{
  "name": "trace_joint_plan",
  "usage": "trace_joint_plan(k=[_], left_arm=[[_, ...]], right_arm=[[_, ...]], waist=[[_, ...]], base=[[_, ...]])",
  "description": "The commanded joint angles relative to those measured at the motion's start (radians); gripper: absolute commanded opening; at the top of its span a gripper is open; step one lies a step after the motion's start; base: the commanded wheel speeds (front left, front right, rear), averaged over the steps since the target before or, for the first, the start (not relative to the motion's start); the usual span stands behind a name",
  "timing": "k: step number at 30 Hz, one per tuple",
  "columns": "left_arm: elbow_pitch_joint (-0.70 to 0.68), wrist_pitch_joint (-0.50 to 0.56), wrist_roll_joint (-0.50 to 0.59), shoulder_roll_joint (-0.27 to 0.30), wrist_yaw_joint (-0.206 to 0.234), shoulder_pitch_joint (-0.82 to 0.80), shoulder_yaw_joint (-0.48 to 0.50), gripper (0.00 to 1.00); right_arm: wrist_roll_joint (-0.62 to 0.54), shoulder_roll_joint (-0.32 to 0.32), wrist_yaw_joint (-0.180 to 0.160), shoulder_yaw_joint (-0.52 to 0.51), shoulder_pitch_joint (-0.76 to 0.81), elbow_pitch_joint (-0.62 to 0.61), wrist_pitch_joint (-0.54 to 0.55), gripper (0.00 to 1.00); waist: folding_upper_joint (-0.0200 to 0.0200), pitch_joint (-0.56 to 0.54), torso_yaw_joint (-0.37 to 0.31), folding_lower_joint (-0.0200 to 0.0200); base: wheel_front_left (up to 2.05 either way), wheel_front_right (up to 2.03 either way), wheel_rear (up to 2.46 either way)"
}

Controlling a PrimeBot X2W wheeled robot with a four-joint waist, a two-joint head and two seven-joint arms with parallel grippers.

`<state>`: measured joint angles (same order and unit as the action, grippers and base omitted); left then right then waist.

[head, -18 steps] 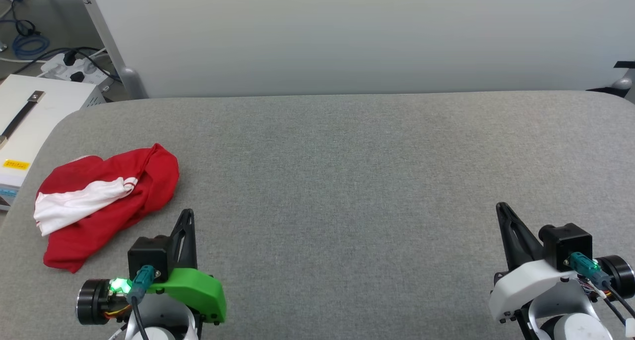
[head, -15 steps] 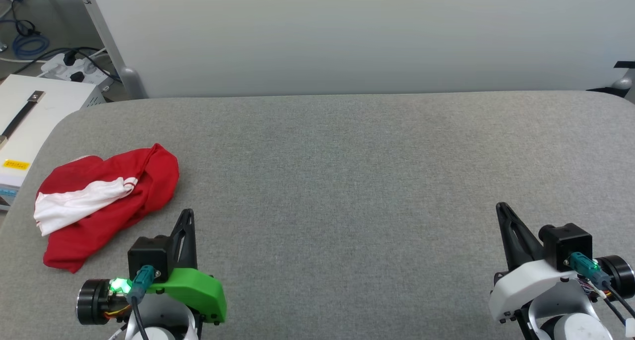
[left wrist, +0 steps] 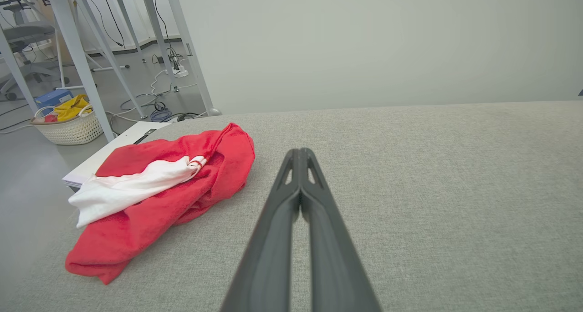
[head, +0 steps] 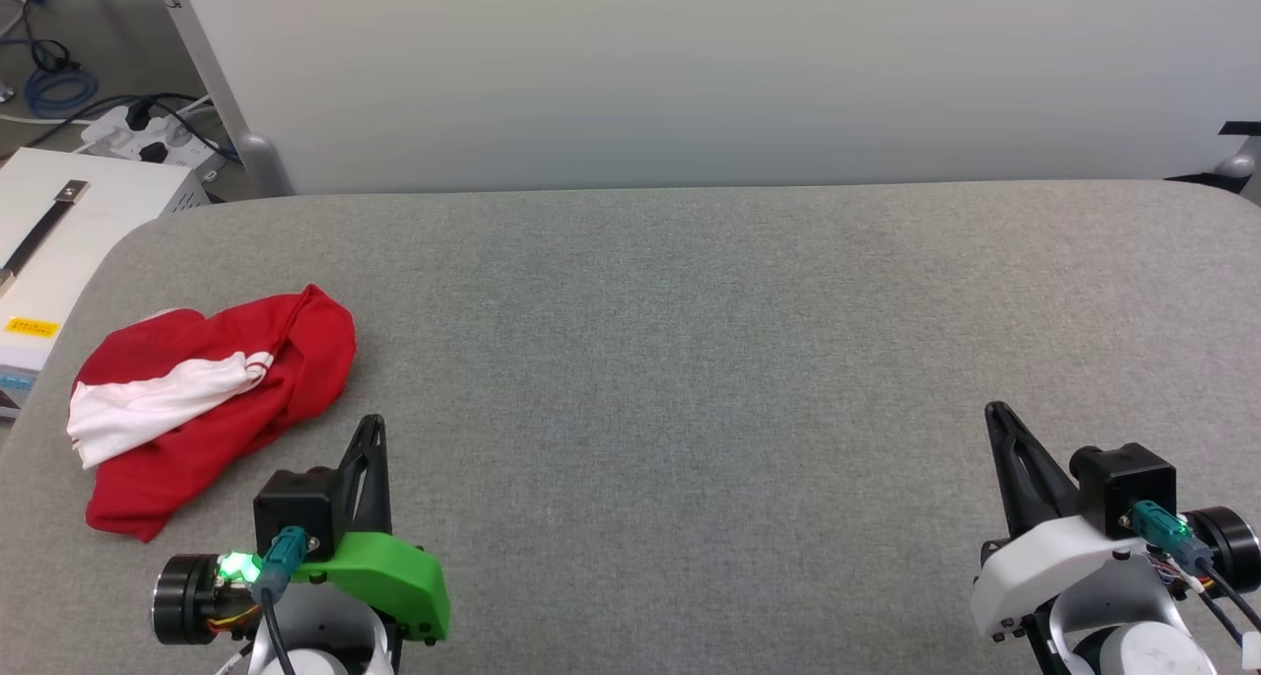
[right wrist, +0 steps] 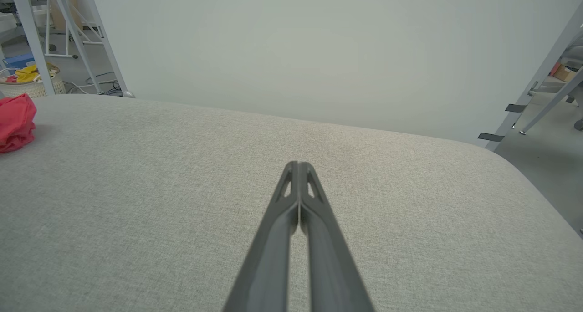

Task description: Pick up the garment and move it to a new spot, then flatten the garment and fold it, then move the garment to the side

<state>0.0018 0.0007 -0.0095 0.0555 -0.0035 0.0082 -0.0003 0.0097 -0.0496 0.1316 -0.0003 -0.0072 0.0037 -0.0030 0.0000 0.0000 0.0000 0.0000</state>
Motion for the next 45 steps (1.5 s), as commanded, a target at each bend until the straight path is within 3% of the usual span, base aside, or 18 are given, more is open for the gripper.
trace_joint_plan(k=[1,9,10,45], left_arm=[[-0.002,-0.001,0.009,-0.005,0.004,-0.008,0.0,0.0],[-0.002,-0.001,0.009,-0.005,0.004,-0.008,0.0,0.0],[-0.002,-0.001,0.009,-0.005,0.004,-0.008,0.0,1.0],[0.05,-0.065,-0.094,-0.001,-0.008,-0.004,-0.015,1.0]], right_arm=[[-0.01,-0.001,-0.001,0.0,0.007,-0.004,0.003,0.0],[-0.01,-0.001,-0.001,0.0,0.007,-0.004,0.003,0.0],[-0.01,-0.001,-0.001,0.0,0.007,-0.004,0.003,1.0],[0.047,0.0,0.0,-0.015,0.001,0.003,-0.064,1.0]], waist=[[0.0,0.0,0.0,0.0],[0.0,0.0,0.0,0.0],[0.0,0.0,0.0,0.0],[0.0,0.004,0.001,0.0]], base=[[0.0,0.0,0.0],[0.0,0.0,0.0],[0.0,0.0,0.0],[0.0,0.0,0.0]])
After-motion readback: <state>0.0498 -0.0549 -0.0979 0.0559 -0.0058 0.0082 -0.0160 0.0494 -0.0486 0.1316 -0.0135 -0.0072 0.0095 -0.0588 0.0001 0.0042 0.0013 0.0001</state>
